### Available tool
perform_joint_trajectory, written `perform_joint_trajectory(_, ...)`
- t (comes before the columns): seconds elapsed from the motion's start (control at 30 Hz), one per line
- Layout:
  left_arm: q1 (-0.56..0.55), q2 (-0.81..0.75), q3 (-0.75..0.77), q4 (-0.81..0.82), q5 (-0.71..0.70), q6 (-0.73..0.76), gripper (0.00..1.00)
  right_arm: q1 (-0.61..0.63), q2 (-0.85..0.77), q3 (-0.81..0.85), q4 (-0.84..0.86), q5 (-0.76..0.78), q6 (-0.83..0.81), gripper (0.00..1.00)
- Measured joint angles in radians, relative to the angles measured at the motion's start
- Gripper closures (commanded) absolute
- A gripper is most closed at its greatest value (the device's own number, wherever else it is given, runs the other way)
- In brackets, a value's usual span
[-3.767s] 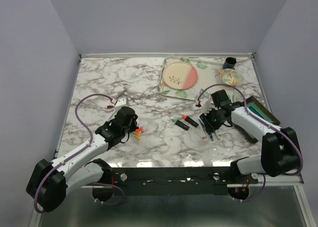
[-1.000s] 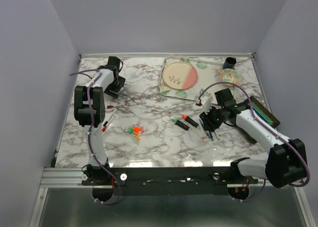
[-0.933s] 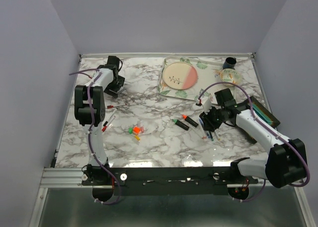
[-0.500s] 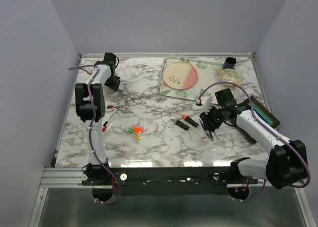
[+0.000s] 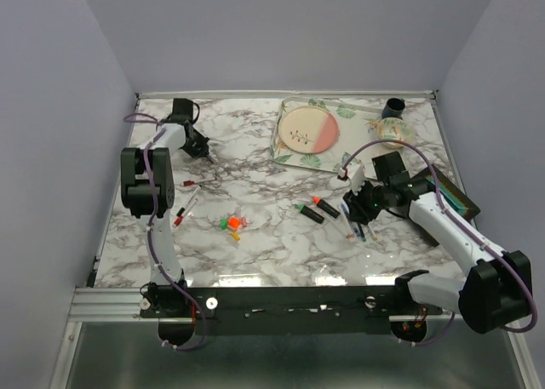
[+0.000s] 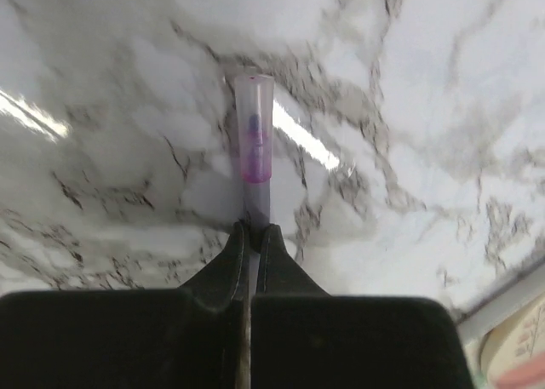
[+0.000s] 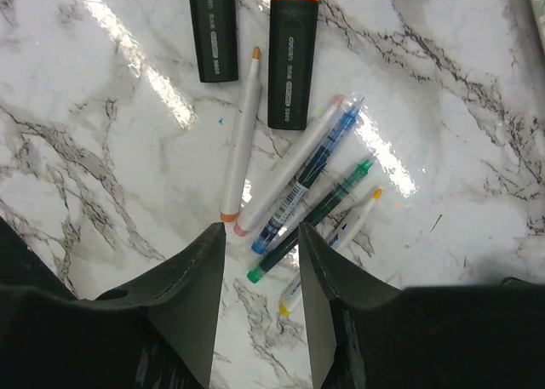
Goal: Open the pen caps
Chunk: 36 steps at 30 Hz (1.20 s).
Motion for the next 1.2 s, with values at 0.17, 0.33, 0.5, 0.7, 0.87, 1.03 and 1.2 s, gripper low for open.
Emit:
perform_joint_trajectory(0.17,-0.003,-0.169,-0.299,0.282,0.216,0.066,1.00,0.000,-0.087,0.000,0.000,-0.063,-0.018,0.52)
perform_joint_trajectory(0.33,-0.043,-0.354,-0.521,0.649,0.442,0.045,1.00,0.000,-0.214,-0.005,0.009,-0.154,-0.031,0.39)
perform_joint_trajectory(0.5,-0.164,-0.529,-0.723,1.017,0.558,-0.023,1.00,0.000,-0.456,-0.054,0.098,-0.277,-0.006,0.14)
perform_joint_trajectory(0.7,-0.439,-0.635,-0.926,1.379,0.574,-0.116,1.00,-0.005,-0.388,-0.056,0.185,-0.412,0.103,0.11)
perform_joint_trajectory(0.87,-0.637,-0.647,-0.973,1.499,0.483,-0.130,1.00,-0.007,-0.263,-0.060,0.248,-0.440,0.295,0.12)
perform_joint_trajectory(1.03,-0.764,-0.636,-0.973,1.565,0.372,-0.127,1.00,-0.008,-0.294,-0.063,0.330,-0.386,0.485,0.15)
perform_joint_trajectory(1.2,-0.832,-0.562,-0.970,1.653,0.290,-0.143,1.00,-0.010,-0.311,-0.063,0.380,-0.337,0.602,0.26)
